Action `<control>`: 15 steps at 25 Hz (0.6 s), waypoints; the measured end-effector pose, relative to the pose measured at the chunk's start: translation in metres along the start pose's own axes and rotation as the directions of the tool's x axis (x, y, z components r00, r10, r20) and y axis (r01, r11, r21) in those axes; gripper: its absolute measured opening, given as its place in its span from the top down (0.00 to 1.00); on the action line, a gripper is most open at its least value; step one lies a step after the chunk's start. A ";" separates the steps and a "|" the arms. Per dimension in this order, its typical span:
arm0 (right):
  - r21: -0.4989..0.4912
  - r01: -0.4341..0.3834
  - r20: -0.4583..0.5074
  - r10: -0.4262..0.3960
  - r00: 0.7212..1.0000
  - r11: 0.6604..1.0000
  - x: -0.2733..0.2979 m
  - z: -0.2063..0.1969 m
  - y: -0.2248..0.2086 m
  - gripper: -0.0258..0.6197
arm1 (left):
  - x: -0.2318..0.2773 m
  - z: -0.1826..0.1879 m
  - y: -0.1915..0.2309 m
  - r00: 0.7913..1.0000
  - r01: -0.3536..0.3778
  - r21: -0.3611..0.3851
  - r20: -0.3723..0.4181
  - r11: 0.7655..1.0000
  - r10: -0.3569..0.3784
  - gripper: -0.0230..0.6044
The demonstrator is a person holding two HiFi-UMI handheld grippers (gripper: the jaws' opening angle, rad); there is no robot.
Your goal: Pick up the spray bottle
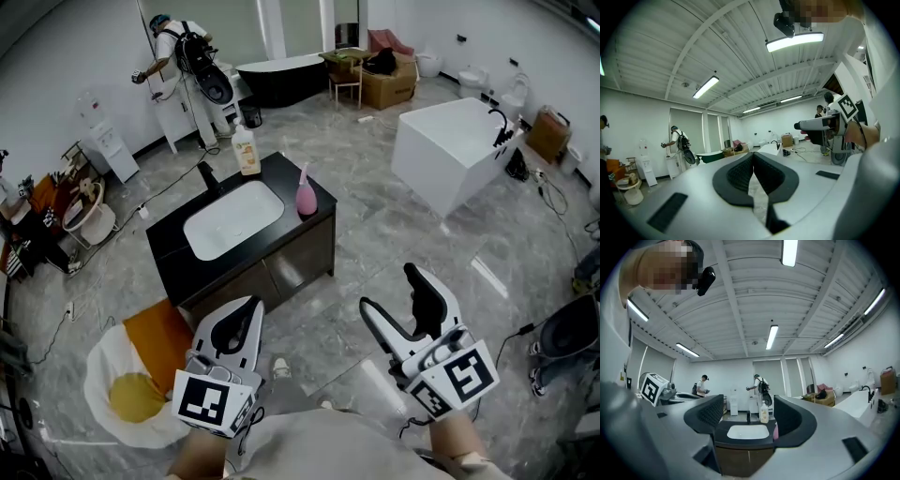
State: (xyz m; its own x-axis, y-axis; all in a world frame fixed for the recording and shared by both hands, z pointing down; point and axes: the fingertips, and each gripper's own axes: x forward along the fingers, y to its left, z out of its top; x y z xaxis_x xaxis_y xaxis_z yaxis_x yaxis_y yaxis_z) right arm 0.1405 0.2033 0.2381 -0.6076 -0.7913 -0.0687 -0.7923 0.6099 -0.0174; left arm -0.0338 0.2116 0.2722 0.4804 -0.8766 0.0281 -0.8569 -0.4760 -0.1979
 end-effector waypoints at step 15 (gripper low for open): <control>-0.006 0.022 -0.099 -0.022 0.995 1.000 0.092 -0.053 -0.038 0.43 | 0.073 -0.042 0.071 1.000 0.002 -0.041 -0.015 0.999 -0.003 0.93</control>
State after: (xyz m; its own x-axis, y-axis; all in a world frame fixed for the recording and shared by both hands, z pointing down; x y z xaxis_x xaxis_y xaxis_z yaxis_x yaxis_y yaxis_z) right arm 0.1118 0.1047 0.2848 -0.5923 -0.8051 0.0308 -0.8057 0.5922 -0.0127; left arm -0.0674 0.1110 0.3018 0.4802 -0.8761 0.0437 -0.8627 -0.4807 -0.1570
